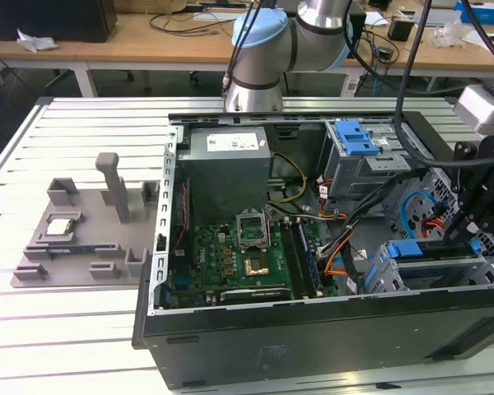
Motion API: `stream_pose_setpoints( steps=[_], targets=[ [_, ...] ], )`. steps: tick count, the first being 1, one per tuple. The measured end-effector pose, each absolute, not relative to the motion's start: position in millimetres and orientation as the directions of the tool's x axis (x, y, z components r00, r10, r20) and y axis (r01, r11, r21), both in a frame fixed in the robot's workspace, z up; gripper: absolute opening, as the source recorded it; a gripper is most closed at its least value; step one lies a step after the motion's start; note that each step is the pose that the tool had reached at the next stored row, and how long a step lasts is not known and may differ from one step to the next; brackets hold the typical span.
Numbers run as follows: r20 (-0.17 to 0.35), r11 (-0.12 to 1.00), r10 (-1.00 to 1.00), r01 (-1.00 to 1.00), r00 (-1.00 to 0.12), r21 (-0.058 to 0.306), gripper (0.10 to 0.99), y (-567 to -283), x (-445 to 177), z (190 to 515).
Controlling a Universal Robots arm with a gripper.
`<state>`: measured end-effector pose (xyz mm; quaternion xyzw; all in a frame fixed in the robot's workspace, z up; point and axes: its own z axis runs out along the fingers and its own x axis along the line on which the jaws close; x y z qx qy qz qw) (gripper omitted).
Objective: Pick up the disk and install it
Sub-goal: 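Insert the first disk wire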
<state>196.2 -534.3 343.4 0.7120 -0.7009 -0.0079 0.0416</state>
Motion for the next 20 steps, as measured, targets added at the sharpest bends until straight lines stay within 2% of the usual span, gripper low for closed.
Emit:
stream_pose_setpoints(
  steps=[15, 17, 18, 20],
  targets=[
    [0.045, -0.014, -0.999, -0.997, 0.017, 0.07, 0.169, -535, 193, 335],
    [0.045, -0.014, -0.999, -0.997, 0.017, 0.07, 0.18, -535, 193, 335],
    [0.045, -0.014, -0.999, -0.997, 0.017, 0.07, 0.243, -535, 193, 341],
    [0.046, -0.014, -0.999, -0.997, 0.017, 0.07, 0.243, -534, 193, 355]
  ],
)
